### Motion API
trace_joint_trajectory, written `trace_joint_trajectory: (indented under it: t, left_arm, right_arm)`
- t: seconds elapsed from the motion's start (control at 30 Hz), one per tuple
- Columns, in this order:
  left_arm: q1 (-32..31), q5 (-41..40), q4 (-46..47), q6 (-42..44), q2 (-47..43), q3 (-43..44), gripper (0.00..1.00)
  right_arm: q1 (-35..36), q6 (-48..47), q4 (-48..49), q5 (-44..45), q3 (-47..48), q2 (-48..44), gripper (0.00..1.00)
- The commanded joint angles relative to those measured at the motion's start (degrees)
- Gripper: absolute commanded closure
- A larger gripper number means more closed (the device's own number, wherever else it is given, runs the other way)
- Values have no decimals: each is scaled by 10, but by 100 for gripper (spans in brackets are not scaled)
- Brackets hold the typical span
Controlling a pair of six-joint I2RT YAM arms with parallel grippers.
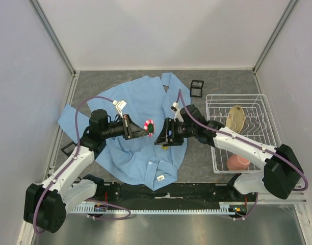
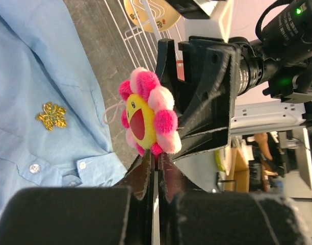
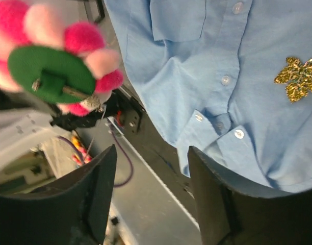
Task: Remove the brooch from the garment
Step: Close the brooch.
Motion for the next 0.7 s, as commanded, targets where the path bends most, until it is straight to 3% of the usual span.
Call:
trace_joint_trajectory:
  t: [0.0,0.13,0.23,0.33,0.43,0.5,0.53,0.6,0.67]
  left_arm:
    - [19,89,127,-112,21,-36,98]
    - [22,128,176,-152,31,-51,98]
    - [21,147,210,-183,31,-63,98]
    - [21,146,214,-192,28,-75,98]
    - [21,143,228,-202,34,-91,98]
    - [21,140,240,-208,38,-99,98]
    - [21,143,256,-215,43,-102,98]
    - [22,155,302,-239,51,-105,98]
    - [21,160,333,-257,58,-103,98]
  right_arm:
    - [-2,-189,-3,-42,-12,-28,31]
    - [-14,-286,-8,-74,0,-46,27]
    - [-47,-274,6,-91,22,-44,24]
    - [-59,-189,35,-153,86,6,28]
    - [-60,-30,169,-198,89,7,31]
    - [-63,8,198,-219,90,8,31]
    - [-65,-7,182,-207,91,-1,29]
    - [-76,-99,124,-186,79,-13,15]
    - [-77,-142,121,-215,47,-13,6]
